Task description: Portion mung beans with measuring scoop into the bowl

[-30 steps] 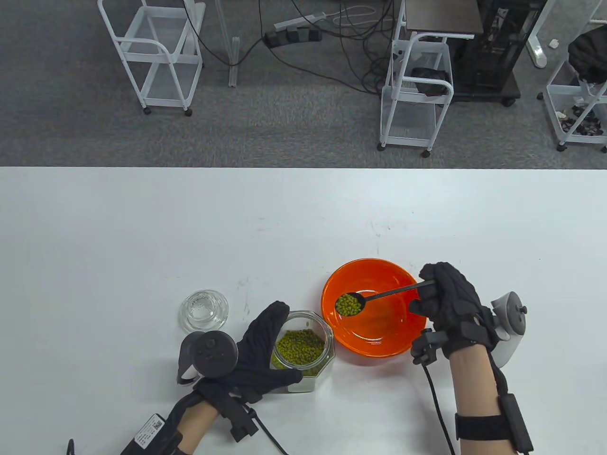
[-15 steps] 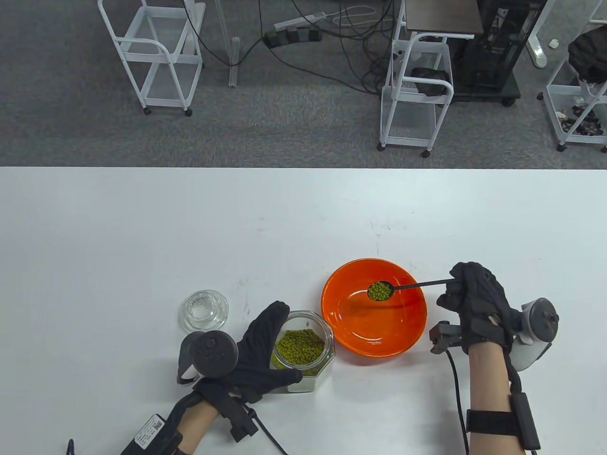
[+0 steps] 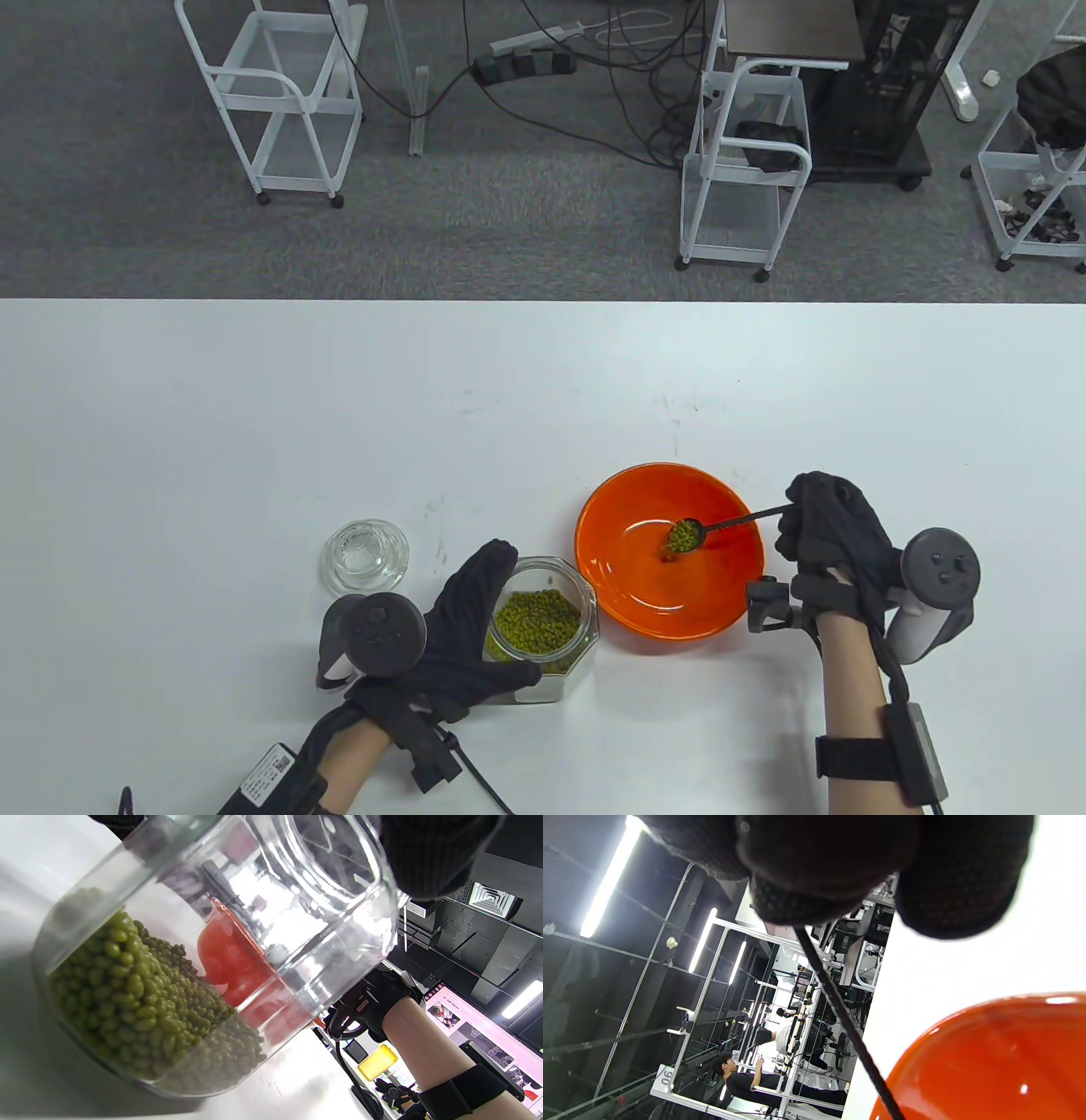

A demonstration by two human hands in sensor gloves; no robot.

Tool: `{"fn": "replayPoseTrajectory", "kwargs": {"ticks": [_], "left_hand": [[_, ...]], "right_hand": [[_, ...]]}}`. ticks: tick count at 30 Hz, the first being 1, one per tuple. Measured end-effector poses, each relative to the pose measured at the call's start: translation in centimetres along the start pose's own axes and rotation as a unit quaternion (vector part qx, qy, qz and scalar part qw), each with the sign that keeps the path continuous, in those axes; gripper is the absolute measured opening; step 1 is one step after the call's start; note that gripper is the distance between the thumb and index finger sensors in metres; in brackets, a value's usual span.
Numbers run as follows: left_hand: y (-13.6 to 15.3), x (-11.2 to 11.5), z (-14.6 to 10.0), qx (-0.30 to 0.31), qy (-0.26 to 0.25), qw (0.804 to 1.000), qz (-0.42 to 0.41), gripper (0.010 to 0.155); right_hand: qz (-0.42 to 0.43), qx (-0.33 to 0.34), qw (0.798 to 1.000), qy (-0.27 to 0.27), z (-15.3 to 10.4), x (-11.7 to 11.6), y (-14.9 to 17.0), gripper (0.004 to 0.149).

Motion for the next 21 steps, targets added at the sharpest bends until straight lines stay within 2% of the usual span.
{"fn": "replayPoseTrajectory", "kwargs": {"ticks": [8, 11, 15, 19, 21], "left_hand": [[0.0, 0.0, 0.0, 0.000, 0.000, 1.000, 0.000, 0.115], [0.0, 0.0, 0.0, 0.000, 0.000, 1.000, 0.000, 0.115], [0.0, 0.0, 0.0, 0.000, 0.000, 1.000, 0.000, 0.115], [0.0, 0.0, 0.0, 0.000, 0.000, 1.000, 0.000, 0.115], [0.0, 0.0, 0.0, 0.000, 0.000, 1.000, 0.000, 0.115]], "right_hand": [[-0.070, 0.067, 0.995, 0.010, -1.0, -1.2, -2.2, 0.041], [-0.118, 0.107, 0.987, 0.014, -1.7, -2.0, -3.3, 0.041], [-0.140, 0.141, 0.980, 0.016, -2.5, -2.8, -4.4, 0.041], [-0.173, 0.200, 0.964, 0.016, -3.4, -3.6, -5.6, 0.041], [-0.202, 0.244, 0.948, 0.008, -4.0, -4.3, -6.3, 0.041]]}}
Point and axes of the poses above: the tracker on the back of each hand, its own y axis roughly to the little-finger side, its own z axis roughly from the wrist to the fingertips, x = y × z, the point moved 1 cm from there along z, roughly from the wrist to the fingertips, and after that the axes turned 3 degrees about -y, right-handed, at the moved point
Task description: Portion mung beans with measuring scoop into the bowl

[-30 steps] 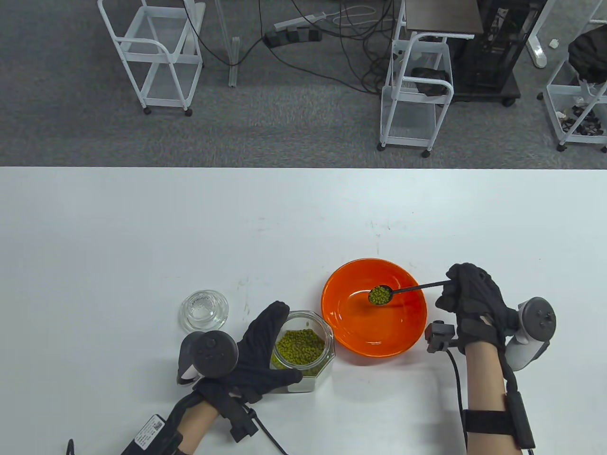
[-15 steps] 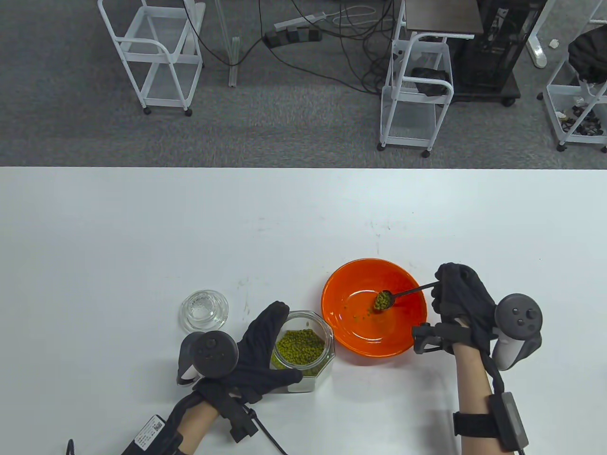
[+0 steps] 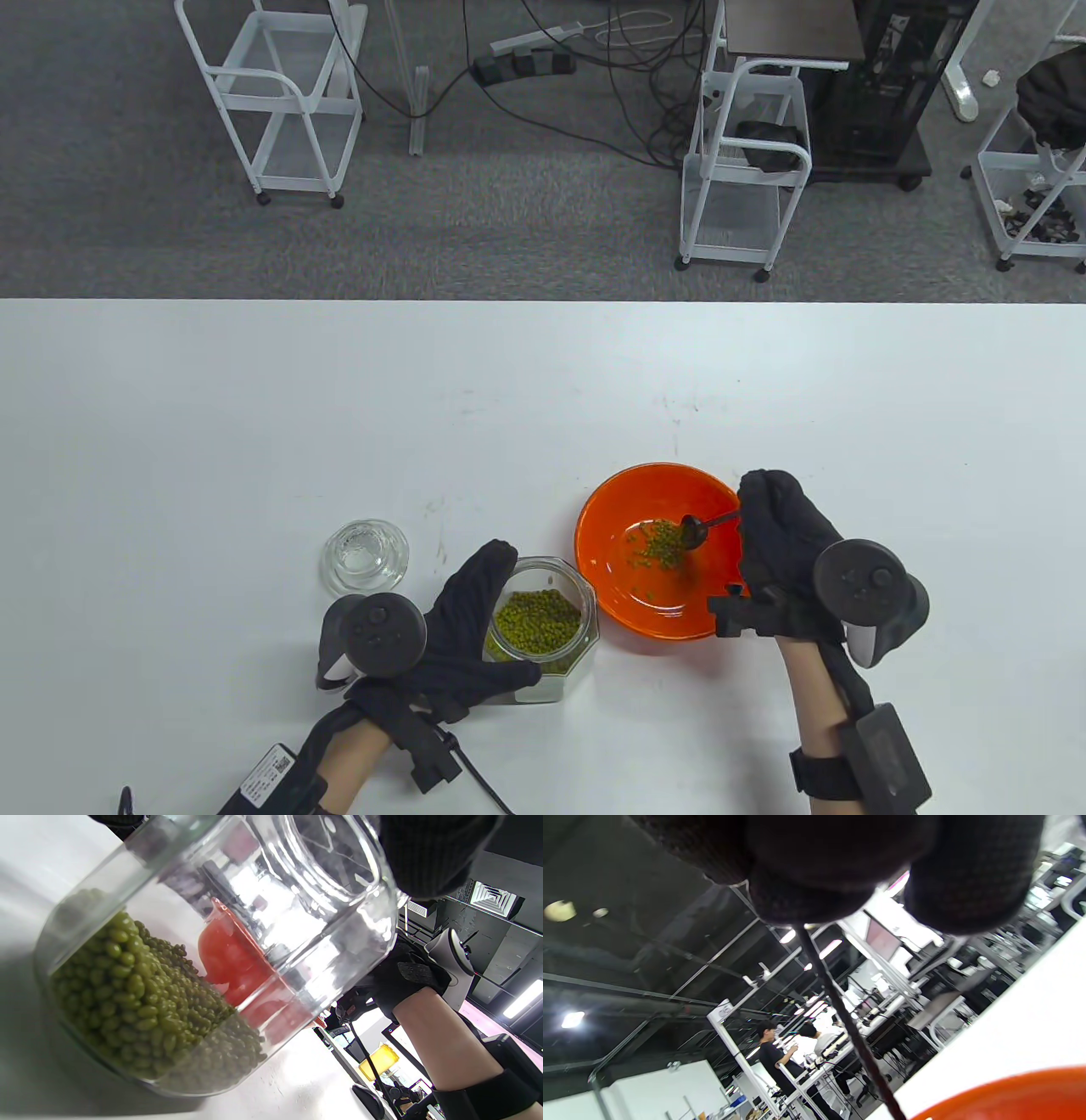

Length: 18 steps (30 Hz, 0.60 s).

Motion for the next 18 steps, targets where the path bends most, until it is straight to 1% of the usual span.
{"fn": "replayPoseTrajectory", "kwargs": {"ticks": [4, 7, 10, 15, 18], "left_hand": [[0.0, 0.0, 0.0, 0.000, 0.000, 1.000, 0.000, 0.115], [0.0, 0.0, 0.0, 0.000, 0.000, 1.000, 0.000, 0.114], [0.0, 0.0, 0.0, 0.000, 0.000, 1.000, 0.000, 0.115], [0.0, 0.0, 0.0, 0.000, 0.000, 1.000, 0.000, 0.115], [0.0, 0.0, 0.0, 0.000, 0.000, 1.000, 0.000, 0.115]], "right_hand": [[-0.035, 0.070, 0.997, -0.019, -0.3, -0.7, -1.5, 0.042], [-0.058, 0.106, 0.992, -0.038, -0.5, -1.3, -2.0, 0.041], [-0.068, 0.131, 0.988, -0.036, -0.6, -1.5, -2.2, 0.042], [-0.057, 0.129, 0.990, -0.006, -0.7, -0.9, -2.3, 0.041], [-0.067, 0.127, 0.989, 0.016, -0.8, -0.6, -2.1, 0.041]]}}
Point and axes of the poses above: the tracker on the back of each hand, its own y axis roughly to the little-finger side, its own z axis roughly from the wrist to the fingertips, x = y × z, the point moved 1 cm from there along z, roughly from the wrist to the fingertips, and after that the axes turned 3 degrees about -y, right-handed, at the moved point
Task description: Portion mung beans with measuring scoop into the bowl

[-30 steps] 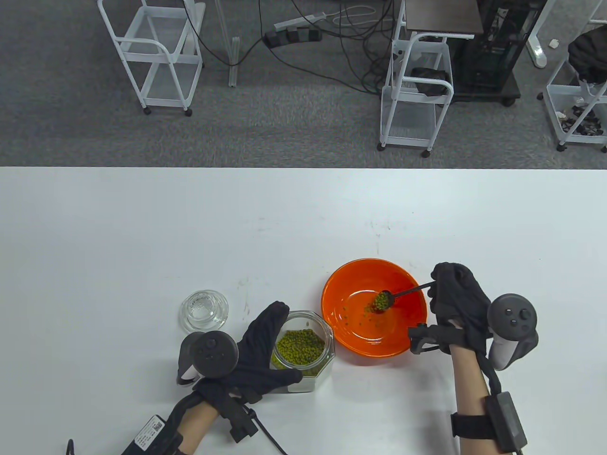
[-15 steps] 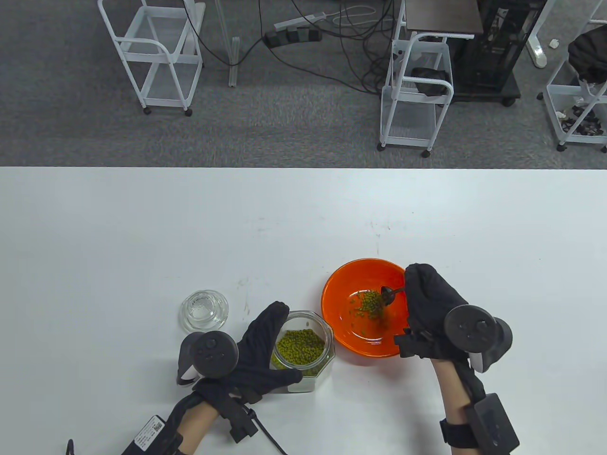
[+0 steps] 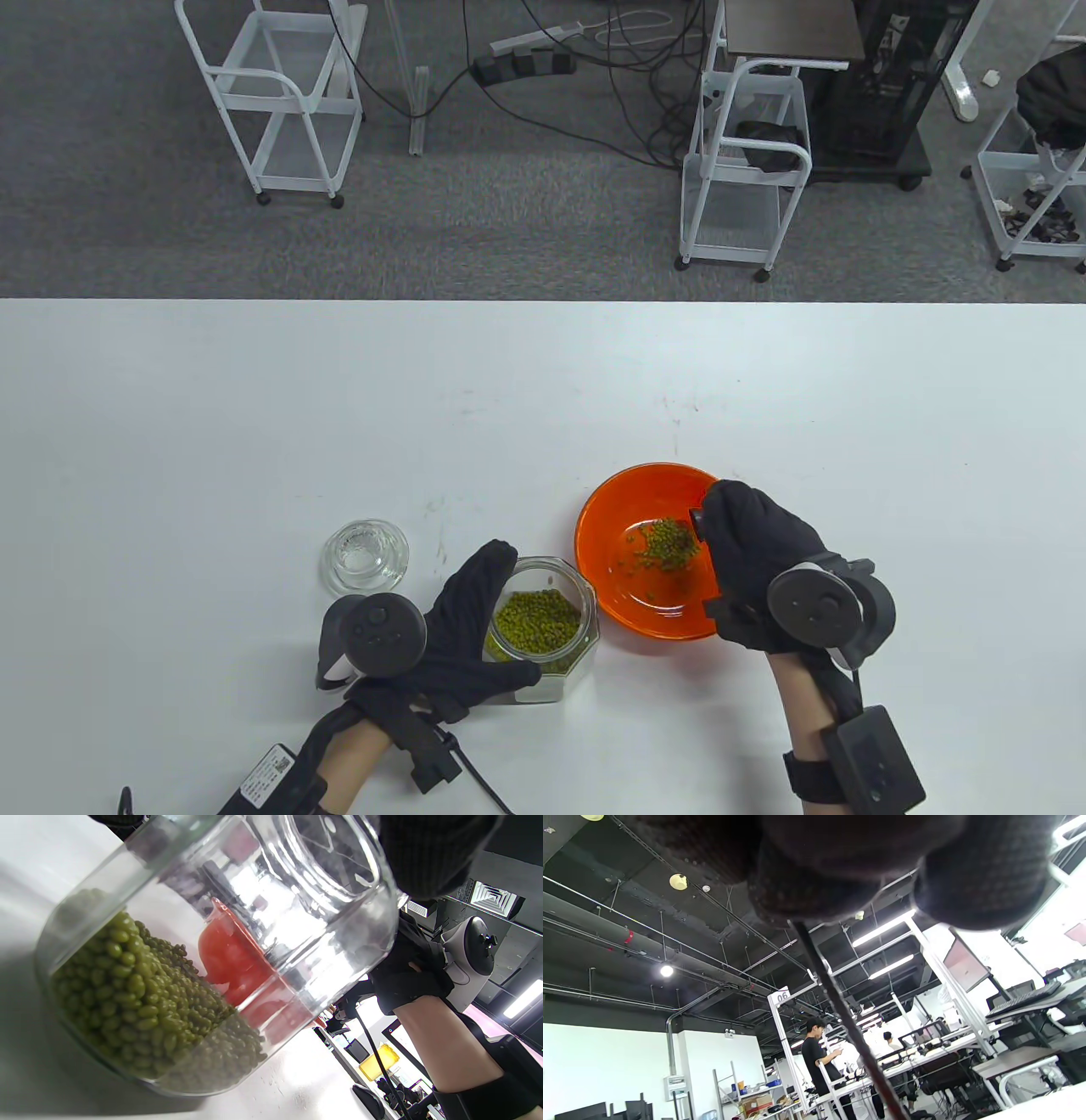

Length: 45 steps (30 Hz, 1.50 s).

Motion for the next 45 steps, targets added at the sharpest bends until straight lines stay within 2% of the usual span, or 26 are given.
{"fn": "replayPoseTrajectory", "kwargs": {"ticks": [5, 15, 21, 33, 38, 45], "left_hand": [[0.0, 0.0, 0.0, 0.000, 0.000, 1.000, 0.000, 0.114], [0.0, 0.0, 0.0, -0.001, 0.001, 1.000, 0.001, 0.114], [0.0, 0.0, 0.0, -0.001, 0.002, 1.000, 0.000, 0.114], [0.0, 0.0, 0.0, -0.001, 0.002, 1.000, 0.000, 0.114], [0.0, 0.0, 0.0, -0.001, 0.002, 1.000, 0.000, 0.114], [0.0, 0.0, 0.0, -0.001, 0.002, 1.000, 0.000, 0.114]], "right_hand": [[0.037, -0.033, 0.998, 0.039, 0.0, 0.7, 0.5, 0.041], [0.131, -0.074, 0.986, 0.067, -0.1, 1.4, 0.6, 0.041], [0.163, -0.046, 0.981, 0.091, -0.1, 2.9, -1.4, 0.041], [0.222, 0.054, 0.967, 0.110, -1.0, 5.3, -7.2, 0.041], [0.255, 0.074, 0.960, 0.093, -1.2, 5.7, -9.1, 0.041], [0.251, 0.102, 0.963, 0.007, -0.2, 3.9, -11.7, 0.041]]}}
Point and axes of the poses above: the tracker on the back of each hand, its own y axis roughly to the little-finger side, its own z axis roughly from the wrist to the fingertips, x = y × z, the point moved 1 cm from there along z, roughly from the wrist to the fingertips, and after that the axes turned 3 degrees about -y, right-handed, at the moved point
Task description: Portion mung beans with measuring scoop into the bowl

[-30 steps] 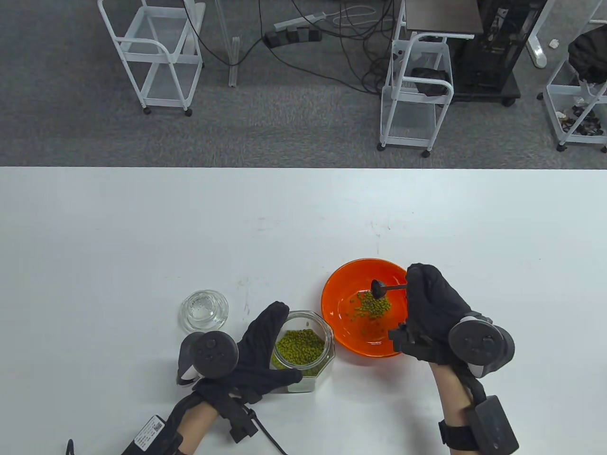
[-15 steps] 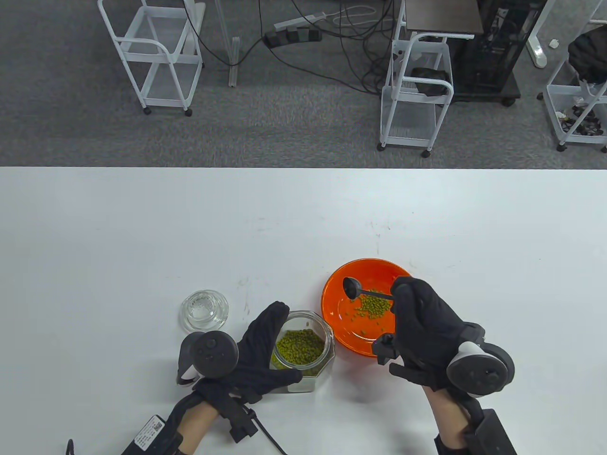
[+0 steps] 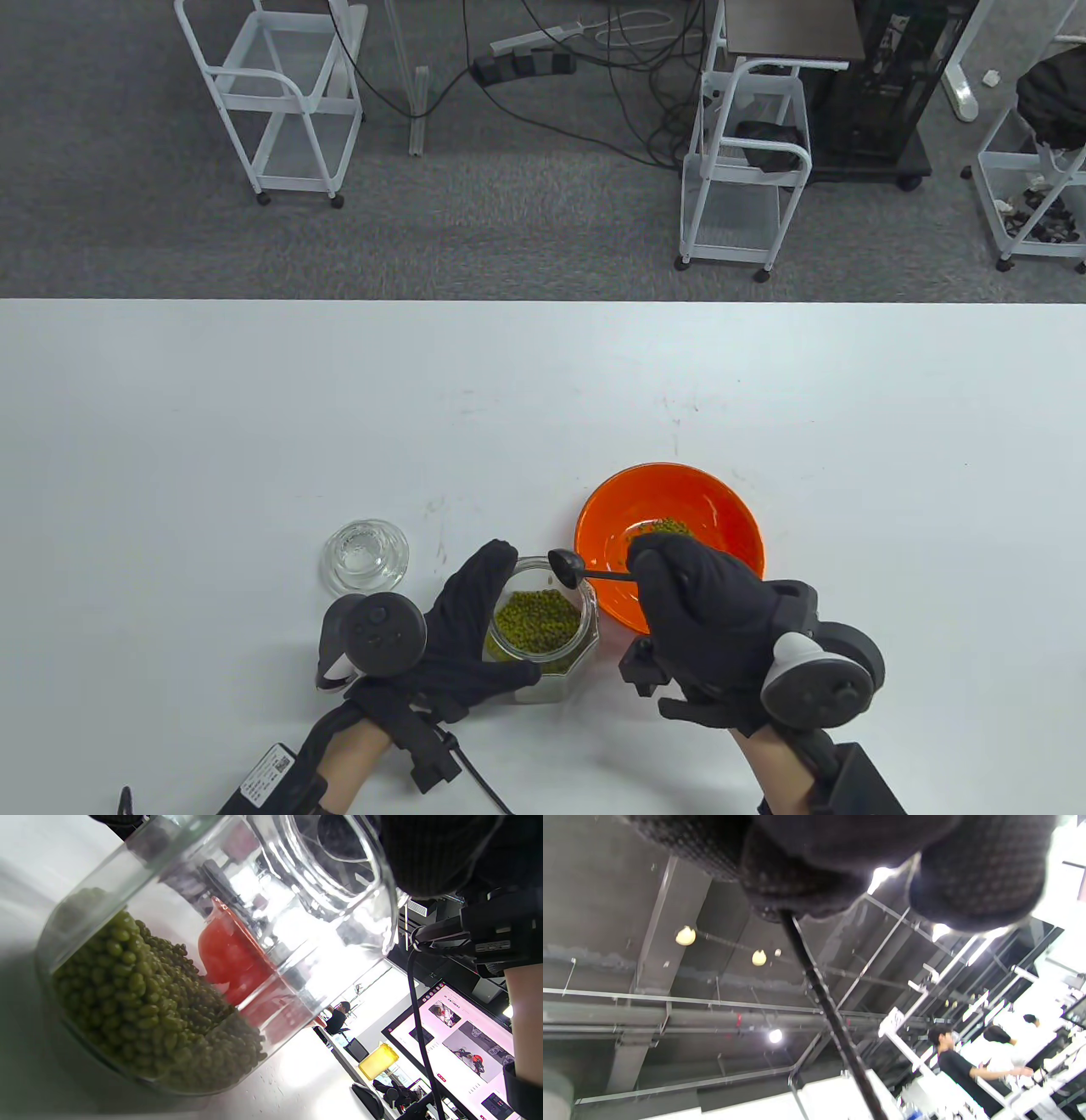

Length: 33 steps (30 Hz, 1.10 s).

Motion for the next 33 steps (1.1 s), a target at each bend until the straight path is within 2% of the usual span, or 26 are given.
{"fn": "replayPoseTrajectory", "kwargs": {"ticks": [5, 8, 11, 17, 23, 29, 33], "left_hand": [[0.0, 0.0, 0.0, 0.000, 0.000, 1.000, 0.000, 0.114], [0.0, 0.0, 0.0, 0.000, 0.000, 1.000, 0.000, 0.115], [0.0, 0.0, 0.0, 0.000, 0.000, 1.000, 0.000, 0.114], [0.0, 0.0, 0.0, 0.000, 0.000, 1.000, 0.000, 0.114], [0.0, 0.0, 0.1, 0.002, 0.000, 1.000, -0.001, 0.115], [0.0, 0.0, 0.1, 0.001, 0.000, 1.000, 0.000, 0.114], [0.0, 0.0, 0.1, 0.002, 0.000, 1.000, 0.000, 0.114]], "right_hand": [[-0.025, -0.014, 0.988, -0.153, 0.5, -3.8, -0.6, 0.041], [-0.080, -0.011, 0.978, -0.194, -0.3, -5.3, -0.5, 0.041], [-0.118, -0.013, 0.970, -0.210, -1.0, -6.4, -0.1, 0.042], [-0.122, -0.049, 0.954, -0.270, -1.4, -7.7, 1.1, 0.041], [-0.094, -0.117, 0.949, -0.279, -1.5, -7.7, 2.5, 0.041], [-0.054, -0.191, 0.947, -0.254, -1.8, -7.1, 3.8, 0.041], [-0.065, -0.199, 0.949, -0.237, -1.9, -6.8, 4.0, 0.041]]}}
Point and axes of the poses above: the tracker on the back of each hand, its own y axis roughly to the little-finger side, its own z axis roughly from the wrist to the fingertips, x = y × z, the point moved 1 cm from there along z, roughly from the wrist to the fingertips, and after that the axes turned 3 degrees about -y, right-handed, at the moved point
